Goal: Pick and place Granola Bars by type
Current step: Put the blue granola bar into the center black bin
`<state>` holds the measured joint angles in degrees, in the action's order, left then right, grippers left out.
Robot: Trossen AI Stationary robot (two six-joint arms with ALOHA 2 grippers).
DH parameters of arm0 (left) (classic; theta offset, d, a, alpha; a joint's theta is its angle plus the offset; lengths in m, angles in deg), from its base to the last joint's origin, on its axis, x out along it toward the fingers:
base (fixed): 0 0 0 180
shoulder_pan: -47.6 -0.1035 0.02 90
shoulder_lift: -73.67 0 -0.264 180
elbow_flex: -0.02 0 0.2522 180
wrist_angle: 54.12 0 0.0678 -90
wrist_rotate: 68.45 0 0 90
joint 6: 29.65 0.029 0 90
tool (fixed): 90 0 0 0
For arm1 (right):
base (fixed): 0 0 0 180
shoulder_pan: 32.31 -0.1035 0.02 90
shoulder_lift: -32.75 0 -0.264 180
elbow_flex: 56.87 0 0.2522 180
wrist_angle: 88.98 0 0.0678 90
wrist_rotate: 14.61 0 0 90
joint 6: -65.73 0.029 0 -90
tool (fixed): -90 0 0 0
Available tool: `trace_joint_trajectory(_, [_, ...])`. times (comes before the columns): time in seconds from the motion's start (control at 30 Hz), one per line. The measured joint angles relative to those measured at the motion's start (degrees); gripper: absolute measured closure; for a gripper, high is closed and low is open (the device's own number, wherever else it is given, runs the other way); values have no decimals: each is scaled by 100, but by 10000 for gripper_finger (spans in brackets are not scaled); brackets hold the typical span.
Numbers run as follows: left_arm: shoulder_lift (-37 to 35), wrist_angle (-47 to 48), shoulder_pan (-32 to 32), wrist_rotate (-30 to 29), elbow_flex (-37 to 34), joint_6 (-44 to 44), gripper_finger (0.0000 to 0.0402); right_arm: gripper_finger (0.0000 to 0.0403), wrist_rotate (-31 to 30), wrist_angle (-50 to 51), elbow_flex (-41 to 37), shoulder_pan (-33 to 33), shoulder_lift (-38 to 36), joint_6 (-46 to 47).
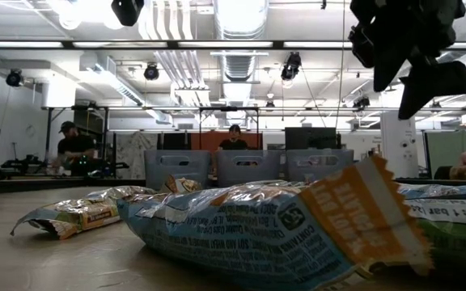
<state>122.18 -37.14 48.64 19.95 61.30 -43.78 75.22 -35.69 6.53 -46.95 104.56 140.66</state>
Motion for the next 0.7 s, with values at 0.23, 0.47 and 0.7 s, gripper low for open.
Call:
trace_joint_trajectory(0.23, [0, 4, 0, 0, 0, -2, 399, 133, 0, -56, 0, 0, 232, -173])
trace_joint_trajectory(0.47, [0, 4, 2, 0, 0, -12, 399, 138, 93, -193, 0, 0, 510, -160])
trace_joint_trajectory(0.7, [2, 18, 0, 0, 0, -80, 399, 136, 216, -193, 2, -2, 933, -136])
